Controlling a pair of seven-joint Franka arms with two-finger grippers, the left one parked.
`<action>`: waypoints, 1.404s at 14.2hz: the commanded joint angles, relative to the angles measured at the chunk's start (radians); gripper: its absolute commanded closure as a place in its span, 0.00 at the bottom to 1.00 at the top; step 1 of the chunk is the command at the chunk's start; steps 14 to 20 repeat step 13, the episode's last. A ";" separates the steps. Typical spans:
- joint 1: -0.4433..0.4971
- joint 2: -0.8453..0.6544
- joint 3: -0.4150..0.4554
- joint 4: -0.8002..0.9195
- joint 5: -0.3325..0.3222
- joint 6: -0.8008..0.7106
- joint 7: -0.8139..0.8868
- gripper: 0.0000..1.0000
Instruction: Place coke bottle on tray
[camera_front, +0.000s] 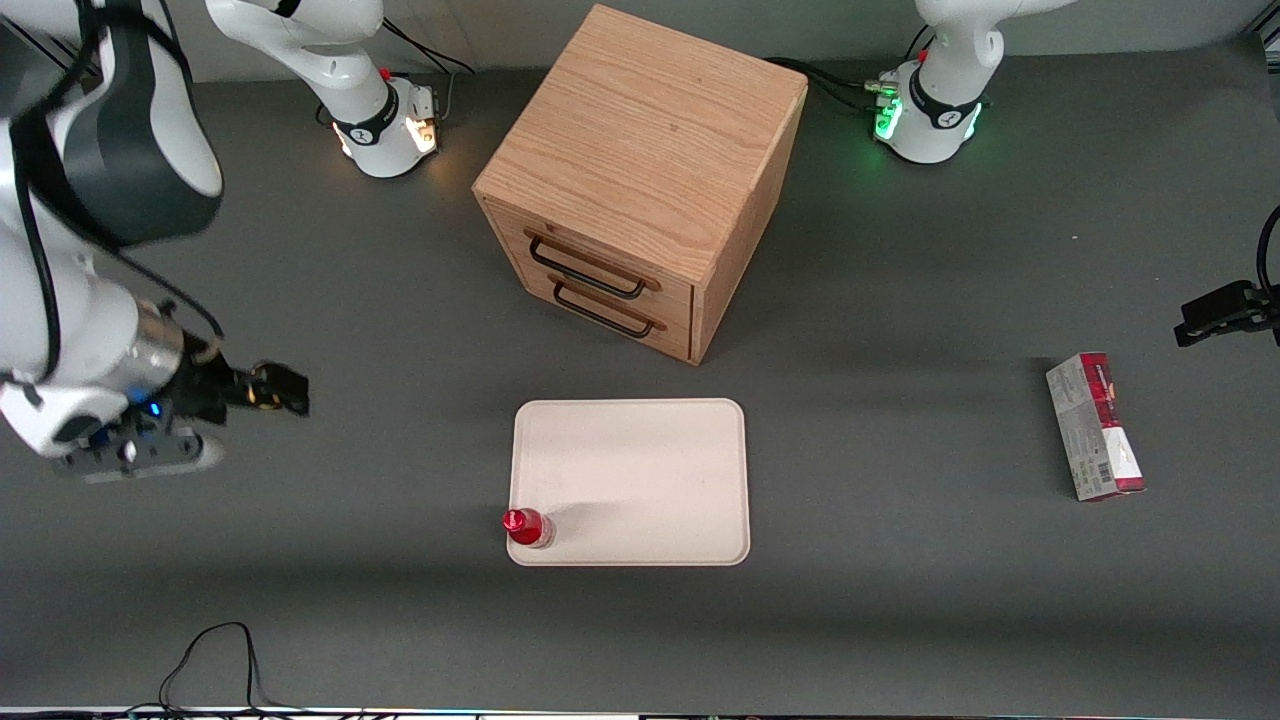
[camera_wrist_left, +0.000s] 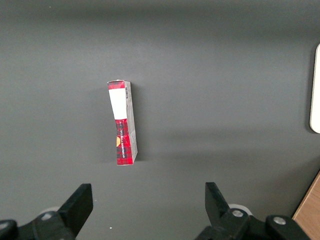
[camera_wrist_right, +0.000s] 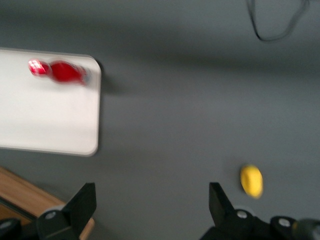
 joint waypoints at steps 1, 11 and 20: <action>0.010 -0.336 -0.053 -0.433 0.043 0.102 0.007 0.00; 0.016 -0.516 -0.155 -0.614 0.104 0.166 -0.080 0.00; 0.014 -0.473 -0.156 -0.548 0.104 0.155 -0.082 0.00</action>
